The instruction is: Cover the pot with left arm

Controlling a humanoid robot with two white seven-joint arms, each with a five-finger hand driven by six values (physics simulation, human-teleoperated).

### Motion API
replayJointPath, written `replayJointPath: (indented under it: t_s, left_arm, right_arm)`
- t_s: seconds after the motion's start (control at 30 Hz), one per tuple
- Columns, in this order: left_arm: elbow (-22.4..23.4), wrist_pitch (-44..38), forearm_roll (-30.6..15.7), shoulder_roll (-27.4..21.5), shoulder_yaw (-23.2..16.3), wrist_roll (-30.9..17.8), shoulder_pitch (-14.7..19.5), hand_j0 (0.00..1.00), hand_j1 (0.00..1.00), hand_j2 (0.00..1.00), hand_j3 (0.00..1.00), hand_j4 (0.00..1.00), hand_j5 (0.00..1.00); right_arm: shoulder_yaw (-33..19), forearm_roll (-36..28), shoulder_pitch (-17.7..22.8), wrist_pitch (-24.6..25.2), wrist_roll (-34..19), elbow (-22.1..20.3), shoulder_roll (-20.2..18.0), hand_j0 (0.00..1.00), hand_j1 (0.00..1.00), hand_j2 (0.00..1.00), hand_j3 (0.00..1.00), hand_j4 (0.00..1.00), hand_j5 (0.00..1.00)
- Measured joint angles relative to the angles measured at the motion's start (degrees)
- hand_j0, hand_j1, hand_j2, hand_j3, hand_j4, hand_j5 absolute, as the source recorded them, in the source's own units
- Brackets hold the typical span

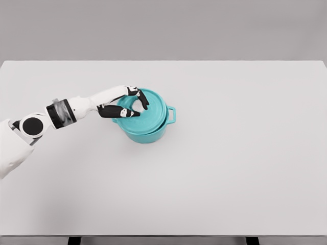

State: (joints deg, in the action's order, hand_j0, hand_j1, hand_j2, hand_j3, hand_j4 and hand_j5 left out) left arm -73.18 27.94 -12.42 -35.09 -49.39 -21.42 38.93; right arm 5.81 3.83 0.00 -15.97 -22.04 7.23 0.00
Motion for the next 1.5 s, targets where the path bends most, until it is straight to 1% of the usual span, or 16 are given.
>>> replayJointPath:
  t_s: [0.77,0.83,0.87,1.0,1.43,1.5]
  left_arm:
    - [0.3,0.0,0.1,1.1,-0.2,0.0,0.0,0.45,0.45,0.45,0.45,0.45,0.45]
    - [0.3,0.0,0.0,1.1,-0.2,0.0,0.0,0.47,0.47,0.47,0.47,0.47,0.47]
    - [0.3,0.0,0.0,1.1,-0.2,0.0,0.0,0.55,0.55,0.55,0.55,0.55,0.55]
    - [0.6,0.0,0.0,1.1,-0.2,0.0,0.2,0.62,0.62,0.62,0.62,0.62,0.62]
    - [1.2,0.0,0.8,1.8,-0.1,0.1,0.3,0.63,0.63,0.63,0.63,0.63,0.63]
    - [1.3,0.0,1.0,1.9,-0.1,0.1,0.3,0.69,0.69,0.69,0.69,0.69,0.69]
  right_arm:
    - [0.0,0.0,0.0,0.0,0.0,0.0,0.0,1.0,1.0,1.0,1.0,1.0,1.0]
    - [0.0,0.0,0.0,0.0,0.0,0.0,0.0,1.0,1.0,1.0,1.0,1.0,1.0]
    - [0.0,0.0,0.0,0.0,0.0,0.0,0.0,1.0,1.0,1.0,1.0,1.0,1.0]
    - [0.0,0.0,0.0,0.0,0.0,0.0,0.0,1.0,1.0,1.0,1.0,1.0,1.0]
    - [0.0,0.0,0.0,0.0,0.0,0.0,0.0,1.0,1.0,1.0,1.0,1.0,1.0]
    - [0.0,0.0,0.0,0.0,0.0,0.0,0.0,1.0,1.0,1.0,1.0,1.0,1.0]
